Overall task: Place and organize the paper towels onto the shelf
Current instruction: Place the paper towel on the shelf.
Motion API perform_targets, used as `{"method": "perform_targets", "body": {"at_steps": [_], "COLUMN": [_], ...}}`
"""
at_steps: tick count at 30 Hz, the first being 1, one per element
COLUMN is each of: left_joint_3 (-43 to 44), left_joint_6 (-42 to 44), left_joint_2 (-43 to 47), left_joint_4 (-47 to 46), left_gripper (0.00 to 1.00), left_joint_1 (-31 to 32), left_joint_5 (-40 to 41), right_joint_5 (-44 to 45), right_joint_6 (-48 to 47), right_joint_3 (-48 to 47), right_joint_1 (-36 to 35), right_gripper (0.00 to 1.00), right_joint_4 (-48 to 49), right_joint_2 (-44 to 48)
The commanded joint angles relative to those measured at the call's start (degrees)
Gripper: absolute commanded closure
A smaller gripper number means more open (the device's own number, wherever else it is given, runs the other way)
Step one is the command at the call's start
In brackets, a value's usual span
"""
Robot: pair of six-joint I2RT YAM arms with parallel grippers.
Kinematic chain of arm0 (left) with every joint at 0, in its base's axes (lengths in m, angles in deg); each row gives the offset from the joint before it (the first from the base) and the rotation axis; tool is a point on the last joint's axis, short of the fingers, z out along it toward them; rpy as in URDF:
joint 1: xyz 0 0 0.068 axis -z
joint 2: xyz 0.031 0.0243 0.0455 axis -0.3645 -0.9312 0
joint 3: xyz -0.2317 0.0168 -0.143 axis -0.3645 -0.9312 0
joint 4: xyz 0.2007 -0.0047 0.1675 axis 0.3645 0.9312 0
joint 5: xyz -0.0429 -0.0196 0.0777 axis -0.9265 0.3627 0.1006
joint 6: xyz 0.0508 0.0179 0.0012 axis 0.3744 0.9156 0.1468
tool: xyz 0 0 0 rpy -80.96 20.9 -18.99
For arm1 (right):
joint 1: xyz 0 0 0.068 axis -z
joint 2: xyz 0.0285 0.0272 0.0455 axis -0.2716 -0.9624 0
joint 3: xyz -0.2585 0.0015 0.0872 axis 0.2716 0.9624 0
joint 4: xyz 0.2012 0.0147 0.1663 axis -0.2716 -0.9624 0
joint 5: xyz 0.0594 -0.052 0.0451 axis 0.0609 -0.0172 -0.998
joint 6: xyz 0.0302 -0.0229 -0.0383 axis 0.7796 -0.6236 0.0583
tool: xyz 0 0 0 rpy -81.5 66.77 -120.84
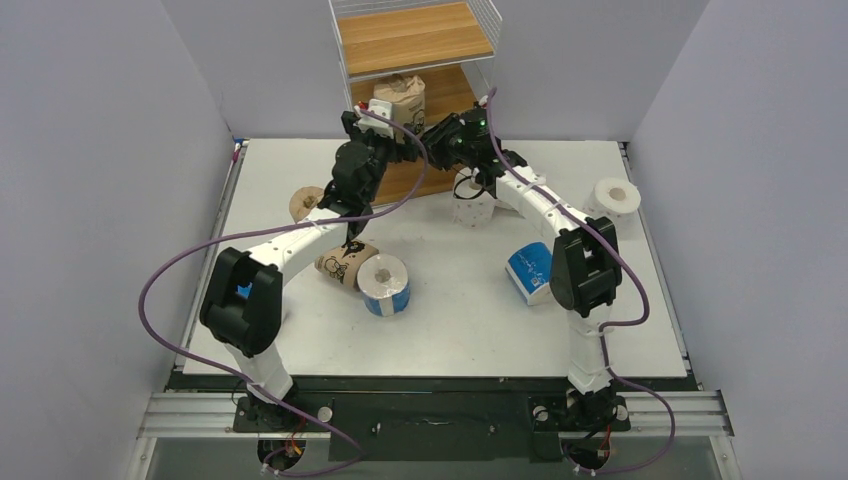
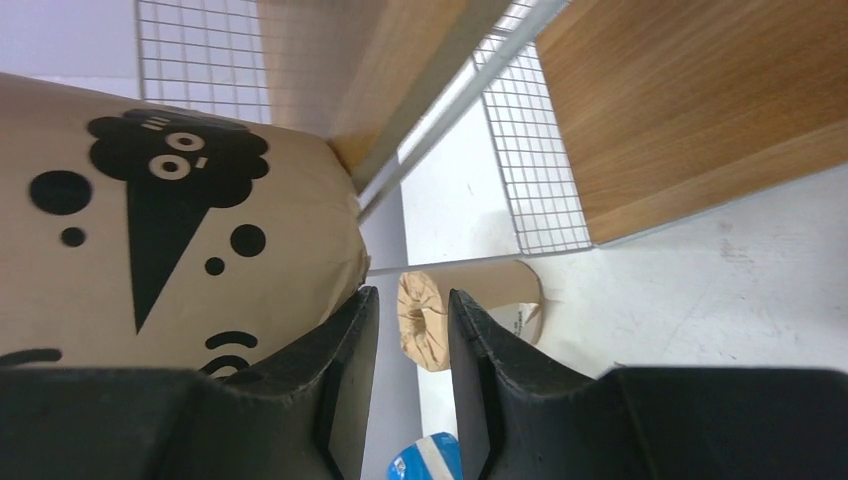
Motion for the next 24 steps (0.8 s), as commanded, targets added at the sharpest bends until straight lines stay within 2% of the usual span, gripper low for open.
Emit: {"method": "perform_targets", "body": {"at_steps": [1,11,24], "left_joint_3": [-1.1,-1.1,5.8], "left_joint_6": [1.3,1.8,1.9], "left_joint_2": [2.1,2.0,-3.3], "left_joint_4": [0.0,-1.5,0.6], "left_gripper": [0.11,0.09,0.10], "left_joint_1": [-0.5,-0.5,0.0], "left_joint_5": [-0.4,-0.9,-0.8], "right_joint_5": [-2.3,-2.2,-2.4], "right_joint_6": [2.2,1.9,2.4], "right_joint_3": [-2.1,-1.0,1.1], "right_joint_1": [0.3,0.6,3.7], "right_gripper": [0.71,0.70,0.68], "right_joint_4": [11.3,16.3,17.5], "right_joint_2": [0.7,2.1,2.9]}}
